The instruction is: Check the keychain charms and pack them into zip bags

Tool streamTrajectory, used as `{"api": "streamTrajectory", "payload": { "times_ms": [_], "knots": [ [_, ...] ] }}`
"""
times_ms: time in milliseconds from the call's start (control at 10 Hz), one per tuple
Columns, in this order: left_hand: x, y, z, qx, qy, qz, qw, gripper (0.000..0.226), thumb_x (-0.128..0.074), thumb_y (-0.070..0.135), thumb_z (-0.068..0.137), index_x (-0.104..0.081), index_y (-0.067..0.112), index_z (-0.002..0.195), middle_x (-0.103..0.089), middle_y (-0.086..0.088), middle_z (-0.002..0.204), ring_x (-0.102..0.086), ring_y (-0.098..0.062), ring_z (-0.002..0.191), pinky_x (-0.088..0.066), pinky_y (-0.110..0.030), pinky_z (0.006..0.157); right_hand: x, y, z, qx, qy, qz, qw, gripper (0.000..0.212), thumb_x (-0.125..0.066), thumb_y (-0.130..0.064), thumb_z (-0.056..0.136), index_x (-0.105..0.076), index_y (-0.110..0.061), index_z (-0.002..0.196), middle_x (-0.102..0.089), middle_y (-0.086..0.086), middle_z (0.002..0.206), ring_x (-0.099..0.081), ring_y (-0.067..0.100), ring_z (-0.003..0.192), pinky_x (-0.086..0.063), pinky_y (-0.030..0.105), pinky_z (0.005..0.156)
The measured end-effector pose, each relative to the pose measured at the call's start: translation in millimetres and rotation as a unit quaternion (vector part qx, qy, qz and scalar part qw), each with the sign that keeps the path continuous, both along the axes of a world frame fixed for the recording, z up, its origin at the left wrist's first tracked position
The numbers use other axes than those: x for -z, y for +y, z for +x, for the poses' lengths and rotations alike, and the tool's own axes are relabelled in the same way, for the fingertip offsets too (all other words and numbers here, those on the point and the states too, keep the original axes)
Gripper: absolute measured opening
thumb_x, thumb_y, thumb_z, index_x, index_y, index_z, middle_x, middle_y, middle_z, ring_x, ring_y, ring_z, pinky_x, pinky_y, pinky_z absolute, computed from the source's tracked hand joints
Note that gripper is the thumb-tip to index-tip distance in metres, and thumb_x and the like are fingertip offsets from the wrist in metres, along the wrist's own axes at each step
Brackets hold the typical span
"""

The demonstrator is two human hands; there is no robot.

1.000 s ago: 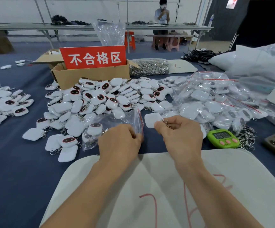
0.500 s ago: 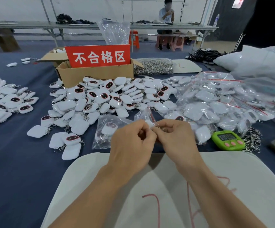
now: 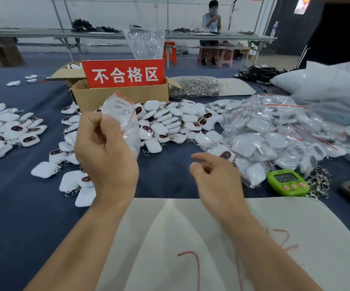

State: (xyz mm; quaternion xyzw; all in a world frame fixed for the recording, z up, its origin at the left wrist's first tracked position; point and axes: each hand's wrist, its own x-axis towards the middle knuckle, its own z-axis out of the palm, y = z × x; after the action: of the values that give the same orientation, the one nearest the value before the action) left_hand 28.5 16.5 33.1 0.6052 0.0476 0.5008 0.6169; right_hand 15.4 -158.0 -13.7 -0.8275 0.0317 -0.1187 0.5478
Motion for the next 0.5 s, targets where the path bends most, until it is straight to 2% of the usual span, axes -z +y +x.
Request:
{"api": "streamTrajectory", "payload": {
  "times_ms": [100, 200, 300, 400, 500],
  "knots": [
    [12.3, -11.0, -3.2, 0.008, 0.004, 0.109, 0.994, 0.021, -0.051, 0.019, 0.095, -0.048, 0.026, 0.075, -0.048, 0.010, 0.064, -0.043, -0.009, 0.061, -0.036, -0.031, 0.059, 8.9, 20.1, 15.0, -0.036, -0.003, -0.072, 0.997, 0.037, -0.061, -0.022, 0.092, -0.069, -0.025, 0.128, -0.072, -0.010, 0.114, -0.062, 0.004, 0.104, -0.041, 0.018, 0.092],
    [36.2, -27.0, -3.4, 0.008, 0.159, 0.276, 0.948, 0.013, -0.049, 0.042, 0.089, -0.051, 0.029, 0.084, -0.053, 0.007, 0.060, -0.044, -0.013, 0.064, -0.032, -0.029, 0.055, 10.9, 38.3, 36.4, -0.091, -0.116, -0.169, 0.975, 0.031, -0.060, -0.014, 0.092, -0.068, -0.015, 0.122, -0.068, 0.006, 0.117, -0.056, 0.021, 0.111, -0.038, 0.024, 0.089],
    [48.1, -32.1, 1.2, 0.047, 0.261, 0.342, 0.901, 0.020, -0.050, 0.046, 0.088, -0.047, 0.030, 0.077, -0.058, 0.013, 0.064, -0.053, -0.006, 0.067, -0.031, -0.026, 0.055, 16.0, 51.7, 60.0, -0.167, -0.112, -0.292, 0.935, 0.042, -0.051, -0.023, 0.101, -0.052, -0.016, 0.143, -0.048, 0.009, 0.150, -0.036, 0.020, 0.141, -0.032, 0.039, 0.115],
    [48.6, -29.8, 1.0, 0.045, 0.276, 0.347, 0.895, 0.025, -0.045, 0.049, 0.087, -0.041, 0.033, 0.068, -0.058, 0.030, 0.075, -0.053, 0.004, 0.071, -0.025, -0.020, 0.053, 24.4, 47.5, 77.7, -0.205, -0.127, -0.438, 0.866, 0.044, -0.039, -0.017, 0.107, -0.039, -0.010, 0.151, -0.049, 0.000, 0.141, -0.037, 0.021, 0.141, -0.027, 0.040, 0.123],
    [49.8, -34.3, -0.9, 0.048, 0.286, 0.363, 0.886, 0.027, -0.050, 0.049, 0.088, -0.039, 0.035, 0.067, -0.056, 0.014, 0.060, -0.052, 0.001, 0.062, -0.023, -0.016, 0.054, 24.4, 60.4, 77.8, -0.152, -0.003, -0.175, 0.973, 0.032, -0.029, -0.002, 0.110, -0.052, -0.023, 0.103, -0.047, -0.010, 0.092, -0.055, 0.008, 0.091, -0.054, 0.011, 0.081]
  ]
}}
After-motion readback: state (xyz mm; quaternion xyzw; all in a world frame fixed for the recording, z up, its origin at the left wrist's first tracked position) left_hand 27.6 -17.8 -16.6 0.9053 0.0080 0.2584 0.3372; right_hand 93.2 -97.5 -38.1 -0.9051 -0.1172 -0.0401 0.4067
